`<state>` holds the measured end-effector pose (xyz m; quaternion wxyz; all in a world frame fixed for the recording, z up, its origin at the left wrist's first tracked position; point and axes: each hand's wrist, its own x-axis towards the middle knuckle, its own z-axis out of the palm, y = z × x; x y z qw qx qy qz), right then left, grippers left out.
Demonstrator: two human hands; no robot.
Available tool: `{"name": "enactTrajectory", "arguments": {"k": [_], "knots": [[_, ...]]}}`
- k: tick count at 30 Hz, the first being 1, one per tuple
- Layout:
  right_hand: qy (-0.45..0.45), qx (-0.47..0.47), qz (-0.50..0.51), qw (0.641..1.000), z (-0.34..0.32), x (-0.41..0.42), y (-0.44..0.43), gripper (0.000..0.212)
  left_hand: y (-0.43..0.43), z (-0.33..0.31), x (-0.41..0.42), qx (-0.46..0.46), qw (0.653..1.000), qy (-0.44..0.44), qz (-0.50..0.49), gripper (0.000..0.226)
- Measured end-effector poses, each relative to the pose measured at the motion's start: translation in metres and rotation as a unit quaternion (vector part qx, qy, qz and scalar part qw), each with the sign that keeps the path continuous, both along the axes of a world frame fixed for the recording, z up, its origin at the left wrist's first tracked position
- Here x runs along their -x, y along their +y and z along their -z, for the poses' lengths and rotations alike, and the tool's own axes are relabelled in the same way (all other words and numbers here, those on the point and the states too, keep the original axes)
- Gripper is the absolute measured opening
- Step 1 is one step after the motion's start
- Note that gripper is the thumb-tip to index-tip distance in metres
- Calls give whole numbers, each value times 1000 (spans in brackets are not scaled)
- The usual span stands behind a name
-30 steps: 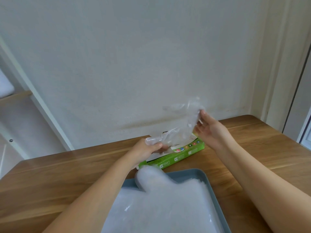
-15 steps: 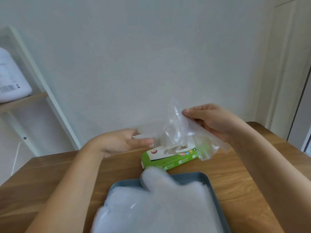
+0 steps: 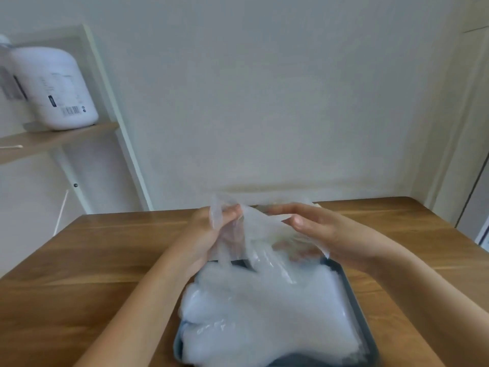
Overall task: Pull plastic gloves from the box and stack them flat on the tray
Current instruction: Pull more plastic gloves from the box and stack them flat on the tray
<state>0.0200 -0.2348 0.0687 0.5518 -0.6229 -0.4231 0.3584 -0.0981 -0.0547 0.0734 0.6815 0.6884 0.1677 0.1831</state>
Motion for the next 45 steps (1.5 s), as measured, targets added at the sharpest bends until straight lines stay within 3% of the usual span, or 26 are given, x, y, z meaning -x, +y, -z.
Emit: {"name": "enactTrajectory", "arguments": {"k": [2,3,8,11,13,16,19,25,29,31,32,34,36,38,41,45], "knots": [[-44,16,-21,999,3,8,-7,81,2,4,9,67,997,-20,-27,21],[-74,30,6,997,8,11,-7,75,4,7,12,90,995,-26,-36,23],[-102,-40,197,974,14,35,16,10,12,18,35,129,991,8,-40,18],[-80,-82,262,958,8,48,23,28,24,26,52,59,996,74,-2,20],[-118,-52,288,949,6,49,25,38,31,28,64,27,993,98,54,19],[-233,108,294,921,10,40,26,45,36,28,75,-20,984,150,93,22],[-251,250,250,901,25,28,22,42,32,27,77,-86,967,226,84,36],[-296,311,222,875,49,22,9,39,32,46,70,-218,916,320,108,42],[-322,340,216,857,61,18,2,40,40,45,64,-389,826,407,22,33],[-320,341,217,857,64,16,0,42,39,39,65,-484,785,381,-70,28],[-320,338,219,857,66,15,0,43,33,34,67,-520,780,330,-112,23],[-330,334,224,854,69,14,-1,44,12,25,66,-538,811,183,-140,13],[-344,334,224,848,72,12,0,46,-13,20,58,-514,850,77,-85,12],[-345,331,225,849,75,11,0,47,-35,28,45,-506,862,41,17,16],[-346,327,231,849,79,11,0,49,-54,55,25,-516,844,42,138,23],[-351,313,244,848,89,9,1,51,-56,87,11,-549,801,64,229,28]]}}
